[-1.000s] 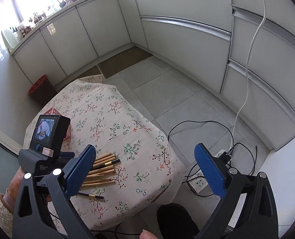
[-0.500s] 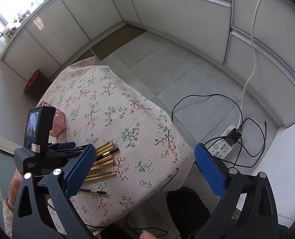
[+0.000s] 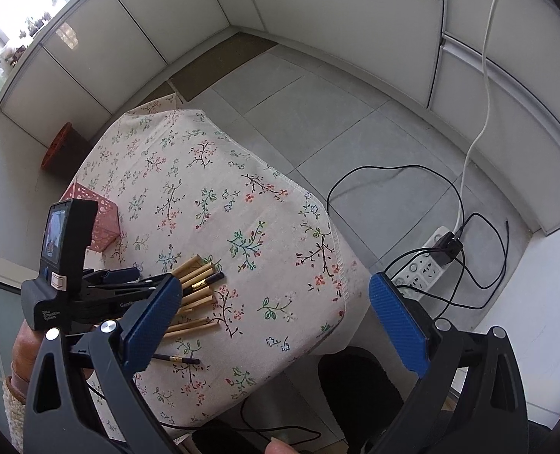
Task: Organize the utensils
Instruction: 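Lower the left gripper onto the chopstick bundle and grasp one wooden chopstick, then lift the wooden chopstick upright with the left gripper while the right gripper grasps another, then carry both chopsticks over the pink holder, drop them in, open both grippers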
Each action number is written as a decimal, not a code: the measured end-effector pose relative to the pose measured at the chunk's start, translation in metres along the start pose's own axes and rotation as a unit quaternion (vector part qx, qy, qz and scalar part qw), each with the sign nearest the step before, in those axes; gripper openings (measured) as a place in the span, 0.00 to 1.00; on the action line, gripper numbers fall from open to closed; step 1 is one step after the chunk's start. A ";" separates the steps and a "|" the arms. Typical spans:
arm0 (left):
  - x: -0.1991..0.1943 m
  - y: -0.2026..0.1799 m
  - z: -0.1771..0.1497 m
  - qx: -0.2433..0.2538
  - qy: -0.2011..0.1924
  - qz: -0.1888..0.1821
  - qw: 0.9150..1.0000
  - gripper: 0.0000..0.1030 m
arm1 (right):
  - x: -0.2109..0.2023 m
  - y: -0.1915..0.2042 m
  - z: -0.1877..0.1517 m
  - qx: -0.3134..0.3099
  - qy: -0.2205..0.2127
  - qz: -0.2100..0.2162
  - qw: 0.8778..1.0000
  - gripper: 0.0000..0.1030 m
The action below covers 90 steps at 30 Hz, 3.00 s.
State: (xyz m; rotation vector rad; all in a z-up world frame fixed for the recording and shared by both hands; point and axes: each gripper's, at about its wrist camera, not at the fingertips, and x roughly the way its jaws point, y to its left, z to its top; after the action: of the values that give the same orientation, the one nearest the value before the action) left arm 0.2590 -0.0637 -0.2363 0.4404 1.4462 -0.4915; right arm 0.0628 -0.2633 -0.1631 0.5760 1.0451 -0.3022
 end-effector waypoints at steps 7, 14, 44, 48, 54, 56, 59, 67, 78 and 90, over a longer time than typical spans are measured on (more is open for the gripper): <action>0.002 0.023 0.005 0.010 -0.036 0.013 0.999 0.45 | 0.010 -0.001 0.001 0.008 0.016 -0.004 1.000 0.93; 0.001 0.015 0.013 0.046 -0.086 0.045 0.994 0.13 | 0.049 0.006 0.000 0.051 0.092 0.028 0.994 0.93; -0.192 0.026 -0.150 -0.017 -0.384 0.055 0.922 0.06 | 0.109 0.063 -0.087 0.132 0.205 0.033 0.969 0.32; -0.189 0.027 -0.150 -0.019 -0.382 0.055 0.922 0.06 | 0.112 0.073 -0.092 0.126 0.180 0.037 0.975 0.12; -0.188 0.028 -0.151 -0.028 -0.381 0.056 0.923 0.06 | 0.115 0.072 -0.075 0.141 0.143 0.068 0.977 0.06; -0.190 0.031 -0.152 -0.035 -0.384 0.054 0.921 0.06 | 0.113 0.073 -0.069 0.148 0.137 0.085 0.976 0.05; -0.197 0.033 -0.157 -0.043 -0.393 0.046 0.917 0.06 | 0.099 0.078 -0.061 0.132 0.116 0.103 0.979 0.05; -0.218 0.030 -0.173 -0.054 -0.420 0.037 0.905 0.06 | 0.038 0.105 -0.043 0.048 0.029 0.158 0.986 0.05; -0.239 0.026 -0.179 -0.084 -0.437 0.035 0.895 0.06 | -0.061 0.118 -0.024 -0.056 -0.100 0.194 0.974 0.05; -0.273 0.046 -0.144 -0.147 -0.475 0.035 0.867 0.06 | -0.142 0.156 0.051 -0.080 -0.195 0.224 0.952 0.06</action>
State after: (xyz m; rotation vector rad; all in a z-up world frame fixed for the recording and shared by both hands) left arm 0.1504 0.0693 0.0246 -0.0266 0.5207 -0.3365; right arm 0.1094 -0.1703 0.0273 0.5611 0.5298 0.0711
